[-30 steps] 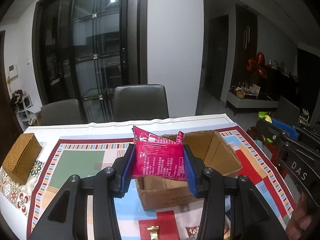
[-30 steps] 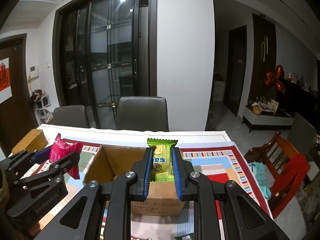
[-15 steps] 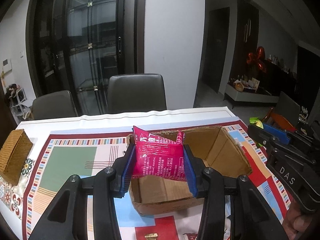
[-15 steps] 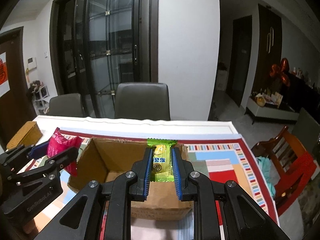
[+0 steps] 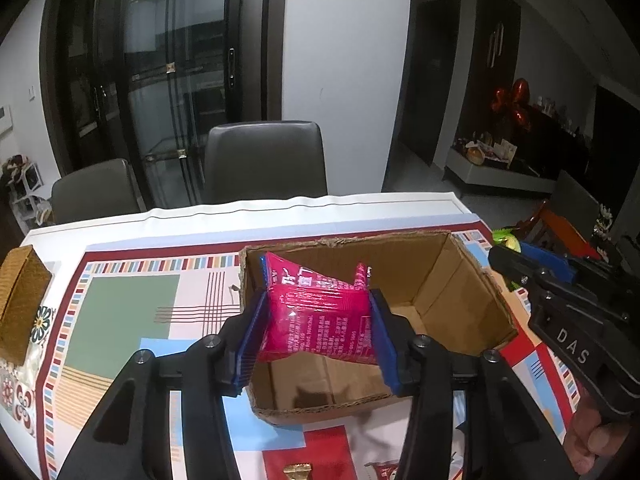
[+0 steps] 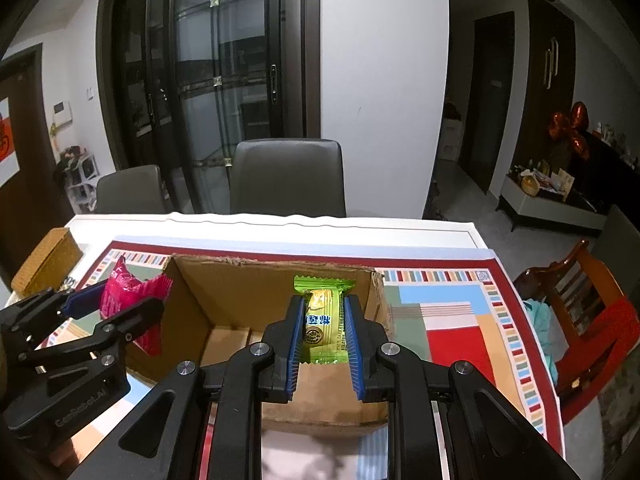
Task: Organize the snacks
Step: 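Open both tools to drop the pink bag and green snack into the box, then withdraw both tools from the box back toward the remaining snacks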
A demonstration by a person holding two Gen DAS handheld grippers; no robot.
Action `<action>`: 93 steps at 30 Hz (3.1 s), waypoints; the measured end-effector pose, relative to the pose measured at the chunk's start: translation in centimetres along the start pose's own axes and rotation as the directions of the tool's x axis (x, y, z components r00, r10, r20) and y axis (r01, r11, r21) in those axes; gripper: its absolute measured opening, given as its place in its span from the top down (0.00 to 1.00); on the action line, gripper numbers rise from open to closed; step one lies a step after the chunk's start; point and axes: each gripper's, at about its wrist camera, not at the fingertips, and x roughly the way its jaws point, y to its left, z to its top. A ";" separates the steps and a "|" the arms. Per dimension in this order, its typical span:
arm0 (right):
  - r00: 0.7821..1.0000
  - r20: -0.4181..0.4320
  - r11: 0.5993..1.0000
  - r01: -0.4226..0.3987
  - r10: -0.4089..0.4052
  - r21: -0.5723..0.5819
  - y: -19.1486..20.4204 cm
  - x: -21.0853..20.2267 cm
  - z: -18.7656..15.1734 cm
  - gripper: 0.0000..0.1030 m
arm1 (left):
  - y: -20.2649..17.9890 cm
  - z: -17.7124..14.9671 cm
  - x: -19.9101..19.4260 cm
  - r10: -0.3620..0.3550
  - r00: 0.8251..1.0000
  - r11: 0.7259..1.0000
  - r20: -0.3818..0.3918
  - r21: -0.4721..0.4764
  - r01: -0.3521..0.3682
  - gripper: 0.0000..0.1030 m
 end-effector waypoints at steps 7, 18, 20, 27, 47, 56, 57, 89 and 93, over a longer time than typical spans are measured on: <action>0.998 0.039 0.999 0.041 -0.040 -0.006 -0.3 -0.7 0.1 0.35 | 0.3 0.1 -0.7 0.030 0.999 1.000 0.012 -0.001 -0.030 0.28; 0.997 0.047 0.998 0.062 -0.063 0.015 -1.1 -1.4 0.3 0.26 | 0.8 0.4 -2.0 0.055 0.997 0.998 0.050 0.002 -0.055 0.13; 0.996 0.053 0.998 0.064 -0.065 0.015 -1.1 -1.7 0.3 0.26 | 1.0 0.4 -2.4 0.058 0.997 0.998 0.056 0.000 -0.058 0.12; 0.996 0.066 0.998 0.062 -0.063 0.025 -1.1 -2.4 0.2 0.26 | 1.3 0.8 -3.5 0.060 0.995 0.998 0.077 -0.016 -0.059 0.10; 0.988 0.115 0.994 0.096 -0.101 0.044 -0.8 -5.6 -0.8 0.08 | 1.9 -1.0 -6.4 0.100 0.990 0.995 0.103 -0.036 -0.096 0.04; 0.986 0.097 0.990 0.135 -0.138 0.042 -0.7 -6.7 -2.5 0.08 | 2.0 -2.1 -7.6 0.120 0.988 0.992 0.101 -0.048 -0.116 0.00; 0.985 0.095 0.990 0.138 -0.141 0.044 -0.7 -6.9 -2.7 0.08 | 2.0 -2.3 -7.7 0.121 0.988 0.992 0.098 -0.048 -0.117 0.00; 0.983 -0.010 0.978 0.181 -0.181 0.108 -0.5 -9.6 -9.9 0.08 | 1.1 -10.2 -8.2 0.132 0.991 0.990 -0.007 -0.055 -0.132 0.00; 0.983 -0.043 0.976 0.180 -0.176 0.121 -0.4 -9.6 -11.3 0.08 | 1.0 -11.9 -8.1 0.138 0.990 0.989 -0.025 -0.039 -0.139 0.00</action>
